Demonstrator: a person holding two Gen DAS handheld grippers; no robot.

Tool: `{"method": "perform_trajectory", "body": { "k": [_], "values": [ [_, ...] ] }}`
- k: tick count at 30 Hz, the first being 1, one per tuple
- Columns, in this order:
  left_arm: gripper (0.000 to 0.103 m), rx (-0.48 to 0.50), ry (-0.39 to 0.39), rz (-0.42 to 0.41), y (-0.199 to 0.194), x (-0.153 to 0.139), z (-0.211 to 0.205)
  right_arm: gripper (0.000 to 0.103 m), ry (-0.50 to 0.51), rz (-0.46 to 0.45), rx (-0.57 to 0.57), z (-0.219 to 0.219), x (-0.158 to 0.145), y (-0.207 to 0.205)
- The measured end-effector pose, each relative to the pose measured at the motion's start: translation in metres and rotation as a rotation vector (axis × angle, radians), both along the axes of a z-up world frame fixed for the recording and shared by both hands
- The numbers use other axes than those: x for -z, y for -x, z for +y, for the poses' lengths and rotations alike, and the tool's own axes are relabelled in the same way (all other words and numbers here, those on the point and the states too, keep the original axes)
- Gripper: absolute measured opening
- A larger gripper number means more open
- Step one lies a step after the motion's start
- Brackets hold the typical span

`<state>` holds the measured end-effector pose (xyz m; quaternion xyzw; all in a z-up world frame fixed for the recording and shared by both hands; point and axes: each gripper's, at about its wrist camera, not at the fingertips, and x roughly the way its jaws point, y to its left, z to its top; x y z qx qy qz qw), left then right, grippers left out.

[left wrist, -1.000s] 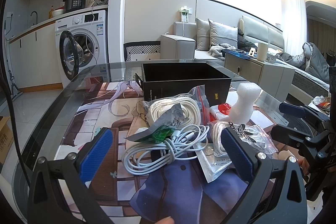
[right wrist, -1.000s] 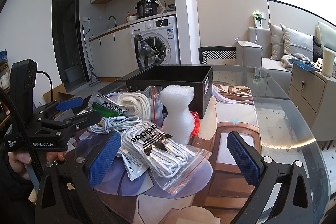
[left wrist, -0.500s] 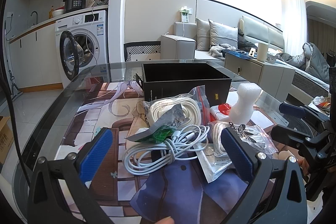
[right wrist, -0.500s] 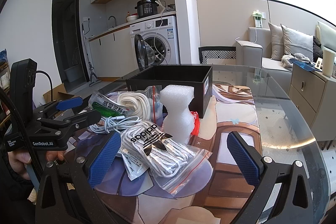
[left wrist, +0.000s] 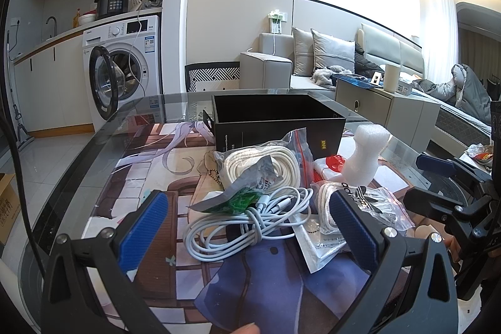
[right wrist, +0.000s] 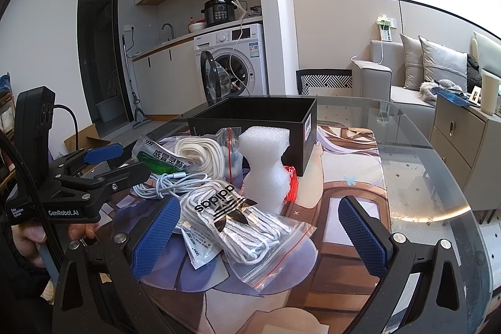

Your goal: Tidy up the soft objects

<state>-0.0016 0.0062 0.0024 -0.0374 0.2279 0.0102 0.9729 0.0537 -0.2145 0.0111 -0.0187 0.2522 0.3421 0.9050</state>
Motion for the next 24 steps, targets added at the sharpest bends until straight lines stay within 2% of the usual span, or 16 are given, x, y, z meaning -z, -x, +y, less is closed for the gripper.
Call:
{"method": "perform_trajectory", "body": {
  "k": [19,24],
  "values": [
    [0.103,-0.008,-0.004,0.006,-0.001,-0.003,0.006,0.103,0.015,0.003,0.007,-0.002,0.002,0.0],
    [0.103,-0.009,0.006,0.023,-0.007,-0.007,0.014,0.103,0.039,0.023,-0.009,0.01,0.001,-0.006]
  ]
}}
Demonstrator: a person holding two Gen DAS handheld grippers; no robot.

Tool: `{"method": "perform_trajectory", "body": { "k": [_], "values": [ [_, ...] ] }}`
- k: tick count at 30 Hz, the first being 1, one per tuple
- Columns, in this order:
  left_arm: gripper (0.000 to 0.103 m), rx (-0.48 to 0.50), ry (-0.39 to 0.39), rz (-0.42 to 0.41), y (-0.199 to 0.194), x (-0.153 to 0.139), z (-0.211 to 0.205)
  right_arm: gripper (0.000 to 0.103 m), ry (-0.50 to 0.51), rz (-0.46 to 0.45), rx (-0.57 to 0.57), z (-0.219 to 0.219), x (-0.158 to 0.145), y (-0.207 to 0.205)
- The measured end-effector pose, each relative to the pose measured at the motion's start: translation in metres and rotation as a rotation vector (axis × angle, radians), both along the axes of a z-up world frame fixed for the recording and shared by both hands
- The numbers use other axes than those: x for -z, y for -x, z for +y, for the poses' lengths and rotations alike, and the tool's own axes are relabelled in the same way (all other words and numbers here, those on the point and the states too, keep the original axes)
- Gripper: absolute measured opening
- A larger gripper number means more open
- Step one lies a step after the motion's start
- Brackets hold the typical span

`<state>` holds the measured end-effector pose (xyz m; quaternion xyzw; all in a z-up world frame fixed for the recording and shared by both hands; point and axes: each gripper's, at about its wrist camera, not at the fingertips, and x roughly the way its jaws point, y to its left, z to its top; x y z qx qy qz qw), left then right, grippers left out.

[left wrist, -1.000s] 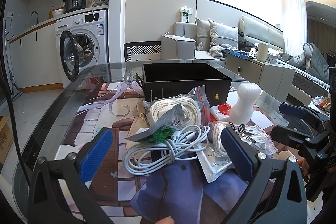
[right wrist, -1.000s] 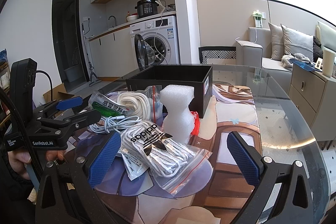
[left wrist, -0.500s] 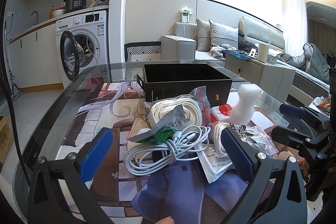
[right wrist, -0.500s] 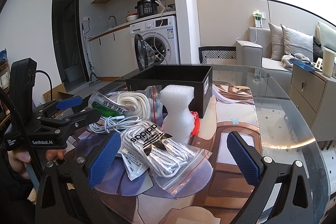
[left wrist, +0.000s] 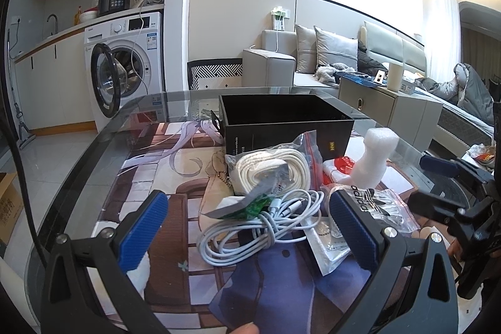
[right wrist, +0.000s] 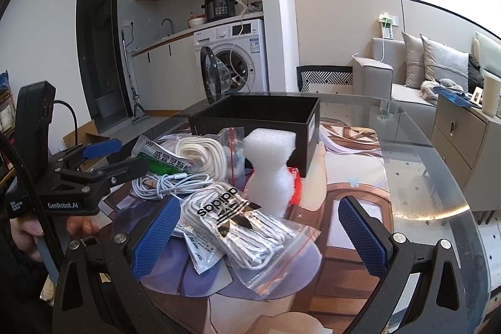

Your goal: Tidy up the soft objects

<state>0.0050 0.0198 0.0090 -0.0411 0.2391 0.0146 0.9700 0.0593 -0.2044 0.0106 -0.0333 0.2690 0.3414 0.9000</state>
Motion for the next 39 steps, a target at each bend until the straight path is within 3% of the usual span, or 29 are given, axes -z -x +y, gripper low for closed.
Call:
{"method": "perform_trajectory", "body": {
  "k": [15,23,28,33,39],
  "values": [
    [0.103,-0.011,-0.01,0.049,-0.019,0.004,0.011,0.103,0.019,0.093,0.035,0.011,0.004,-0.027],
    [0.103,0.036,0.05,0.084,-0.026,0.007,0.018,0.102,0.021,0.126,0.056,0.016,0.006,-0.043],
    [0.101,0.062,0.059,0.101,-0.029,0.01,0.018,0.094,0.032,0.156,0.042,0.024,0.011,-0.054],
    [0.088,0.071,0.069,0.136,-0.035,0.015,0.018,0.087,0.032,0.169,0.025,0.029,0.013,-0.055],
    [0.061,0.095,0.098,0.162,-0.037,0.018,0.019,0.074,0.021,0.191,0.001,0.033,0.014,-0.056]
  ]
}}
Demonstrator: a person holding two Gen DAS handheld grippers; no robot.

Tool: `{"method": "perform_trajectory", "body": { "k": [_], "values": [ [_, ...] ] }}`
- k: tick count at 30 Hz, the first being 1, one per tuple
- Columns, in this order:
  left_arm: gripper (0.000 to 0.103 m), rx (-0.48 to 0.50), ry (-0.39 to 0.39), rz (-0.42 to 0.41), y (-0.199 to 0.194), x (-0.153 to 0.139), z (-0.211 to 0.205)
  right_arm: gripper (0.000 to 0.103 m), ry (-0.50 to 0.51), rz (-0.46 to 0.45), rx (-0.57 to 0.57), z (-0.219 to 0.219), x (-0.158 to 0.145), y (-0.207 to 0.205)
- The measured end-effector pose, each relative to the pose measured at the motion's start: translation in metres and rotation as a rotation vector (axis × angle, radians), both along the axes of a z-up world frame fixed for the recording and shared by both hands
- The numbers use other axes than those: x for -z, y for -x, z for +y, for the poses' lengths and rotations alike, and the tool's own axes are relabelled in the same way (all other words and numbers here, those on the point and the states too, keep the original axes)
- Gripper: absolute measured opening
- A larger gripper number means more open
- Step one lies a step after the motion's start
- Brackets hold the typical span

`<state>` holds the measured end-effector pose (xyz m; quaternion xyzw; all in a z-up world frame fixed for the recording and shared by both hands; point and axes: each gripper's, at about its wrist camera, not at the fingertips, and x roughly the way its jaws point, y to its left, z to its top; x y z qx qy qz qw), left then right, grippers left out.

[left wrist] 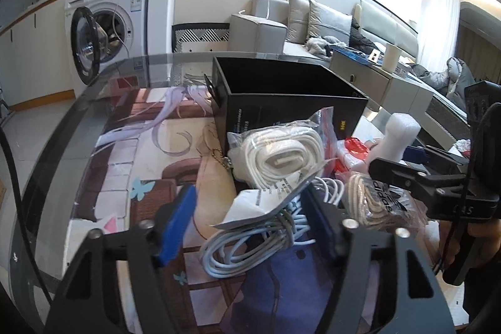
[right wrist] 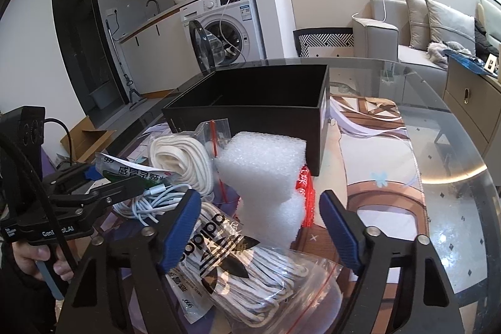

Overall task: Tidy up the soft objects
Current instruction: 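Grasp the white foam block with the right tool while the left tool grasps the white paper packet, then carry the foam block and paper packet over the black box with both tools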

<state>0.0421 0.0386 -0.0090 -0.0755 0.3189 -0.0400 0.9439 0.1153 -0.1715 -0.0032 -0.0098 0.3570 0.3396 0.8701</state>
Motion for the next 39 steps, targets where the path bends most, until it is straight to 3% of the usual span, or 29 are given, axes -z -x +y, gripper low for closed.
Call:
{"method": "perform_trajectory", "body": {
  "k": [9,18,39],
  "values": [
    [0.031,0.04,0.029,-0.017,0.002,-0.003,-0.003,0.044,0.0,0.013,-0.002,-0.001,0.001,-0.001],
    [0.023,0.051,0.04,-0.052,0.007,-0.01,-0.002,0.042,-0.019,-0.045,0.005,-0.004,-0.009,0.005],
    [0.023,0.029,0.039,-0.15,0.007,-0.055,0.002,0.042,-0.104,-0.098,-0.006,-0.013,-0.052,0.001]
  ]
}}
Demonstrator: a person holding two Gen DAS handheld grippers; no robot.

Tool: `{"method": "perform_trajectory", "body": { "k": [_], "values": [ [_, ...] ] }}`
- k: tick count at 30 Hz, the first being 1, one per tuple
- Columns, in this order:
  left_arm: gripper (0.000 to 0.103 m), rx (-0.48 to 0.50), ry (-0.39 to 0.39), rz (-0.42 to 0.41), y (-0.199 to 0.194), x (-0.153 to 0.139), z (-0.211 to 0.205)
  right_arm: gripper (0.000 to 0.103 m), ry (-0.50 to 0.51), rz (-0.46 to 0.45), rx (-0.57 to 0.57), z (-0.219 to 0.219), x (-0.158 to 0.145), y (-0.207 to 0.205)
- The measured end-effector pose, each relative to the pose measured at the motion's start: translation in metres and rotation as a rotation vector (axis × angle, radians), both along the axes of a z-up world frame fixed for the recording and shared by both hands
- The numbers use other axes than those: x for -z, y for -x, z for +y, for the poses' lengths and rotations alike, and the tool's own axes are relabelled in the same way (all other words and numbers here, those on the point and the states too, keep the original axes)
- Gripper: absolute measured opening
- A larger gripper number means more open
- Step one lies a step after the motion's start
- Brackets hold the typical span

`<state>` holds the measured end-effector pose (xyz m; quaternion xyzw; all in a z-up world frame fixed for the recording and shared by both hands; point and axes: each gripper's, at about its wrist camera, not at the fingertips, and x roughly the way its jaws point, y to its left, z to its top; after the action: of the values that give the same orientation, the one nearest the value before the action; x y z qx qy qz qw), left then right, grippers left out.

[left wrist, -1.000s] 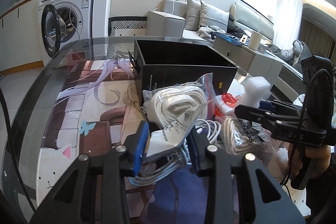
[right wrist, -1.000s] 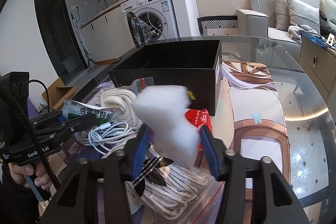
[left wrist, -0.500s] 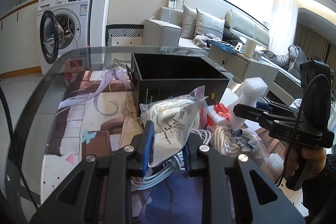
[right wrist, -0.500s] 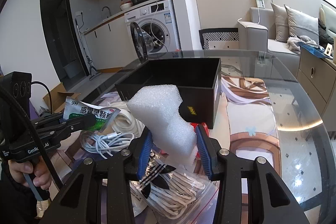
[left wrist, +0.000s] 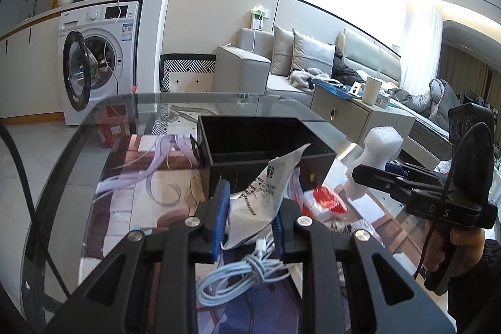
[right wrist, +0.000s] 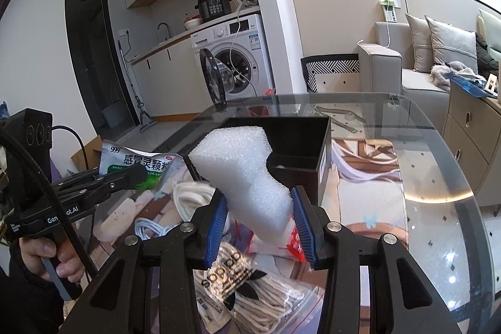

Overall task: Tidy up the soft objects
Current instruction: 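Carry the foam block and paper packet over the black box with both tools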

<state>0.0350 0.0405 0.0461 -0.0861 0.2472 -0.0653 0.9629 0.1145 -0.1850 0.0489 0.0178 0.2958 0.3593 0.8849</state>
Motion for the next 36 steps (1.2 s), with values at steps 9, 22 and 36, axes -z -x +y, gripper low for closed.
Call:
{"method": "perform_trajectory", "body": {
  "k": [9,22,36],
  "values": [
    [0.023,-0.018,-0.003,-0.041,-0.017,-0.018,0.004,0.042,-0.024,-0.013,-0.009,0.007,-0.024,-0.016],
    [0.023,-0.029,-0.004,-0.064,-0.053,-0.031,0.004,0.042,-0.046,0.025,-0.007,0.019,-0.037,-0.052],
    [0.023,-0.028,-0.011,-0.033,-0.098,-0.02,-0.004,0.042,0.021,0.09,-0.017,0.04,-0.019,-0.09]
  ]
}}
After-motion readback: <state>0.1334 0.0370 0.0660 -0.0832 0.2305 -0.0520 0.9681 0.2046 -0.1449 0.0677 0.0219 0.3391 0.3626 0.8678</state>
